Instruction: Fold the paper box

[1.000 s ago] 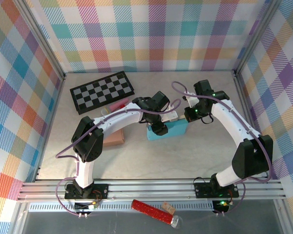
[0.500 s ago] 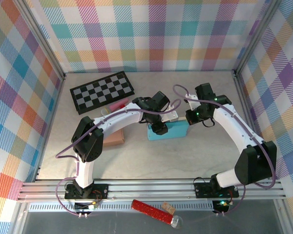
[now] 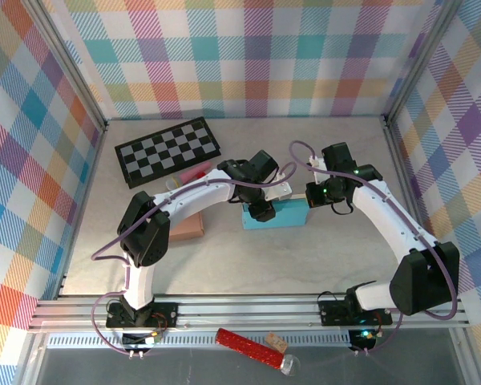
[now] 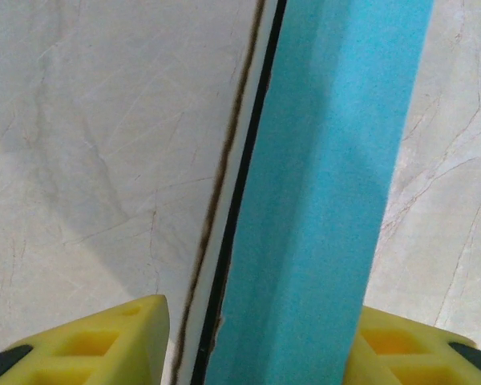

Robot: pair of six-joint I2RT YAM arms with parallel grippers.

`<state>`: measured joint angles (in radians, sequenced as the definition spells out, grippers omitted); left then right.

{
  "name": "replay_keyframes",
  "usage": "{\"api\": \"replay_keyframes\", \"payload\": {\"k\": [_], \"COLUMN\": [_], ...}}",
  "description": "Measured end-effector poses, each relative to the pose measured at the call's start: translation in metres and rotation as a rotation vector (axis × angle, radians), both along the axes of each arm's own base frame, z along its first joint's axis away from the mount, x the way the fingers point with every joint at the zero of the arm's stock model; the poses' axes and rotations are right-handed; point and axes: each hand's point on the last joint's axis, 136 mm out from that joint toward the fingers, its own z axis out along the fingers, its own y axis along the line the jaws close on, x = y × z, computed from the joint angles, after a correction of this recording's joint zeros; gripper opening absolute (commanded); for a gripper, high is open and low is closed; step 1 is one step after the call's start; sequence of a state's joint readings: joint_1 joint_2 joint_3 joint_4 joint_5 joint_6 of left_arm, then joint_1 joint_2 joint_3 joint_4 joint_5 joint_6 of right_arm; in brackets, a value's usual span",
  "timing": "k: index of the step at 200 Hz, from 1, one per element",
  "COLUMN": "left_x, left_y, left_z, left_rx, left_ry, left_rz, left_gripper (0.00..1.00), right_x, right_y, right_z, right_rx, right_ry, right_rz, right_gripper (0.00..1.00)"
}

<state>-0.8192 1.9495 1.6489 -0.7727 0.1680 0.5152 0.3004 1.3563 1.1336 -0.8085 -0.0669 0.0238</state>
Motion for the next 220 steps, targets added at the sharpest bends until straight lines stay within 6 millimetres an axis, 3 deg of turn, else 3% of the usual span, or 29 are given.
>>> {"api": "replay_keyframes", "payload": {"k": [50, 108, 220], "left_x": [-0.001, 0.002, 0.003], "left_y": [0.001, -0.002, 0.0], "left_z": [0.0, 0.001, 0.005], "left_rx": [0.005, -0.027, -0.082], "left_ry": [0.01, 0.024, 0.065], "left_rz": [0.009, 0.079, 0.175], "left_gripper": [0.48, 0.63, 0.6], "right_x": [-0.006, -0.013, -0.001], "right_y": [0.003, 0.001, 0.008], "right_z": [-0.002, -0.002, -0.004], "right_rx": [0.007, 0.009, 0.021], "right_ry": [-0.021, -0.1, -0.232], "right_rz": [-0.025, -0.055, -0.092], "right_gripper": [0.0, 0.0, 0.0]}}
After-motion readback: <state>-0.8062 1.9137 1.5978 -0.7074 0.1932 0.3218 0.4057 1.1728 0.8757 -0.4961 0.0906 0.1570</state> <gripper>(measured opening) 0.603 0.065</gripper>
